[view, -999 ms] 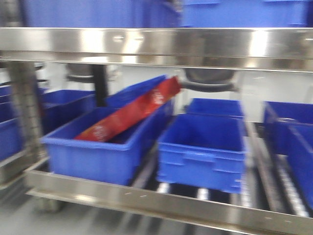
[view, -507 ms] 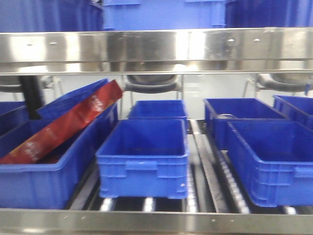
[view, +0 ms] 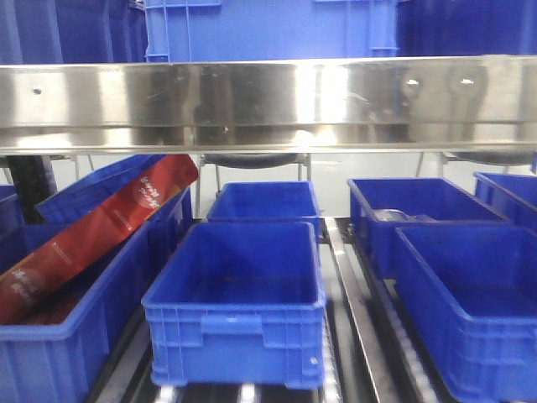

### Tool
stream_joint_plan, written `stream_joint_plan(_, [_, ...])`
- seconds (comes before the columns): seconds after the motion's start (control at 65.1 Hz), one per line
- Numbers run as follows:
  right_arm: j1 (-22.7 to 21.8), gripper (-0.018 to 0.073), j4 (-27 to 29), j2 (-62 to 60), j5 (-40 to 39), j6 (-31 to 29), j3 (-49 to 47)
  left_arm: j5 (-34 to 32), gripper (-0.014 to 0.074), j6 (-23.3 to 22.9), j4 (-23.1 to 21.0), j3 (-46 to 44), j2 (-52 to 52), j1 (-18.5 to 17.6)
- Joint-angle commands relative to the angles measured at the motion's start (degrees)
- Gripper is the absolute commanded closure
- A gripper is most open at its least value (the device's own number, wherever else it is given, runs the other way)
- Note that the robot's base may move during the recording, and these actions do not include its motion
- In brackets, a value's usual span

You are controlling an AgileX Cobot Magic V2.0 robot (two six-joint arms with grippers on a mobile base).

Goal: Place valve from conveyor to right shelf box

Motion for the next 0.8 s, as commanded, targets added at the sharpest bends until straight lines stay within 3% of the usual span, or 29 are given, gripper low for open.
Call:
stream_joint_plan(0.0, [-0.06,0.0713,-0.26,-0.44,-4.37,-0.07,-1.12,-3.19,0.0708,-0.46,-0.27,-0.38,-0.4,-0.21])
stream_joint_plan(0.784, [-0.06,0.0713,-0.26,-0.44,-4.37,-0.07,-1.12,-3.19,0.0708,-0.46,-0.27,-0.38,-0.4,-0.21])
